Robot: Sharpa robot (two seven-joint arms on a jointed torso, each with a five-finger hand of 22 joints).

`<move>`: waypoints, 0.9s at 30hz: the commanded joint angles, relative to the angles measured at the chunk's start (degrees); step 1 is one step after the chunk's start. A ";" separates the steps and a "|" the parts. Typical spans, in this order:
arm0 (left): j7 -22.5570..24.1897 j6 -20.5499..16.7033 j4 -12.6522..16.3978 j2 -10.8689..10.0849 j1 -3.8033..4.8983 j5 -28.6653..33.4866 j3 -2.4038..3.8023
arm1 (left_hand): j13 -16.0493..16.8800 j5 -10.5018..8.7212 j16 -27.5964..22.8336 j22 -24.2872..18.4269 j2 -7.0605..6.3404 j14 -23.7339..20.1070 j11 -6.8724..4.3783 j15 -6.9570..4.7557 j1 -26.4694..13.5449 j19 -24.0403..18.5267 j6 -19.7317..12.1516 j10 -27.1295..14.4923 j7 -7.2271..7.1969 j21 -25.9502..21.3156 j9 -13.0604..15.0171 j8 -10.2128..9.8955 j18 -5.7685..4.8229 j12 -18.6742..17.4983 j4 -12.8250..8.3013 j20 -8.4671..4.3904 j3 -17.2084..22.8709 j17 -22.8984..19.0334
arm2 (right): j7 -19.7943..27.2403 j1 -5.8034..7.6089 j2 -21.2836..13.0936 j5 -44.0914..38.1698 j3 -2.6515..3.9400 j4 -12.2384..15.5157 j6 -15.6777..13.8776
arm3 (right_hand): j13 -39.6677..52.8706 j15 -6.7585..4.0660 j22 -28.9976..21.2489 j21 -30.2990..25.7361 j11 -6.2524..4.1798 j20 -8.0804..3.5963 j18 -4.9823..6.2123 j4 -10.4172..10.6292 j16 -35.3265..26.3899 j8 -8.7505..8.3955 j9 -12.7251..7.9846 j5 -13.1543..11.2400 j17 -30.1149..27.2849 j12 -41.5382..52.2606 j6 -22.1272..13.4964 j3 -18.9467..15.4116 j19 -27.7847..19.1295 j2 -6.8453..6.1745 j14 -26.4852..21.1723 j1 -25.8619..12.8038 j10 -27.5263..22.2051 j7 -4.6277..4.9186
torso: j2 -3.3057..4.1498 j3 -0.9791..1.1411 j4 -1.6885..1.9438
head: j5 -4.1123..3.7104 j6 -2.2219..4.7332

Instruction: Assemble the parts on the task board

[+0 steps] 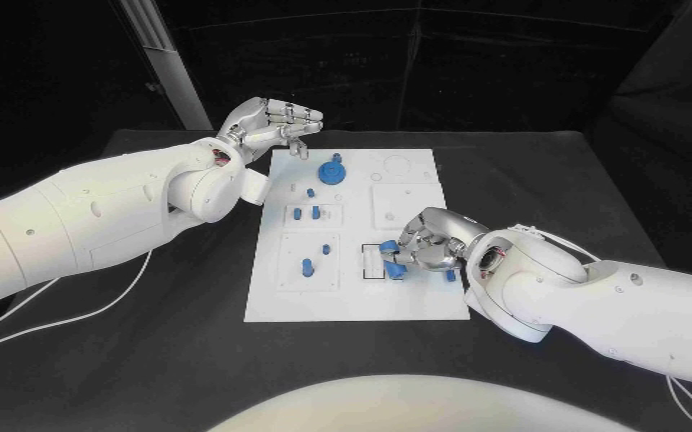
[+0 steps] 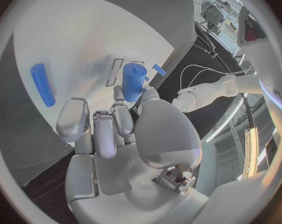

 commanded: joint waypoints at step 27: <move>0.06 0.89 0.20 0.06 0.07 0.06 0.02 | -0.09 -0.07 -0.04 -0.11 0.08 -0.31 0.03 0.00 -0.55 -0.47 -0.31 -0.33 0.13 -0.39 -0.10 0.39 0.79 0.37 0.37 0.09 -0.11 -0.11 | -3.35 0.17 4.62 -1.33 0.05 -3.48 2.21 | -4.17 -0.17 -1.26 -0.80 0.52 -0.12 -0.60 0.11 -1.01 -1.19 1.75 -25.92 2.71 -6.74 -1.49 -7.59 -0.76 -1.27 3.61 -14.08 -2.45 0.39 | -0.07 0.04 -0.14 | 0.41 -0.31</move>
